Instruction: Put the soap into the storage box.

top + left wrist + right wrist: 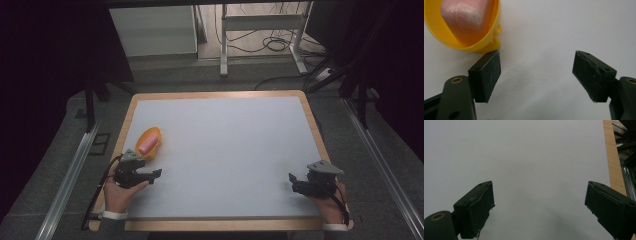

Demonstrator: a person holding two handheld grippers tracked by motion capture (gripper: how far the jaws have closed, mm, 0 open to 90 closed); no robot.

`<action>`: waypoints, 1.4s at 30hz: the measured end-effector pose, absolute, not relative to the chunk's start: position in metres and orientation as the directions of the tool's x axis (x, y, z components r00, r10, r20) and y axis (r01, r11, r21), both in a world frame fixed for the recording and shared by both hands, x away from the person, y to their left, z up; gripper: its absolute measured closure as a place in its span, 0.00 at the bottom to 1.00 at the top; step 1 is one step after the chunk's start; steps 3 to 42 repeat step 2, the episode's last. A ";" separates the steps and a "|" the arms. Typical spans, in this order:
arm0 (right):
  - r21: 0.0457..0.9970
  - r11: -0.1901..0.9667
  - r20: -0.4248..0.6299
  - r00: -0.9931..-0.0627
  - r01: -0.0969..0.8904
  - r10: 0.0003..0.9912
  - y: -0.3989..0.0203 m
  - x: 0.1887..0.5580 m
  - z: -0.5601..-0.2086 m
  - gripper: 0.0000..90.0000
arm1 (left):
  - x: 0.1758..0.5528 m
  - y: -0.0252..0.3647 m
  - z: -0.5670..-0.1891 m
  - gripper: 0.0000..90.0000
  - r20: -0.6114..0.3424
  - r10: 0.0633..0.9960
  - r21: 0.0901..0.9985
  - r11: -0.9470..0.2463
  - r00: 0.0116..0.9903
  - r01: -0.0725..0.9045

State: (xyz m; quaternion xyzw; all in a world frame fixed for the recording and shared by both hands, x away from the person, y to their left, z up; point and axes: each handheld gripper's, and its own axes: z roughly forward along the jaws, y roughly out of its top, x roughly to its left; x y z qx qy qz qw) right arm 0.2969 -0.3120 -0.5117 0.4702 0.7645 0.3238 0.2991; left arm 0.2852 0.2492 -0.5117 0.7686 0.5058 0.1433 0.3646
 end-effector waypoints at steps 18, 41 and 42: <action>0.780 0.345 -0.150 -0.380 0.523 0.913 -0.311 0.297 -0.511 0.09 | 0.285 0.249 -0.512 0.26 -0.146 0.881 0.704 -0.228 0.450 0.673; 0.780 0.345 -0.150 -0.380 0.523 0.913 -0.311 0.297 -0.511 0.09 | 0.285 0.249 -0.512 0.26 -0.146 0.881 0.704 -0.228 0.450 0.673; 0.780 0.345 -0.150 -0.380 0.523 0.913 -0.311 0.297 -0.511 0.09 | 0.285 0.249 -0.512 0.26 -0.146 0.881 0.704 -0.228 0.450 0.673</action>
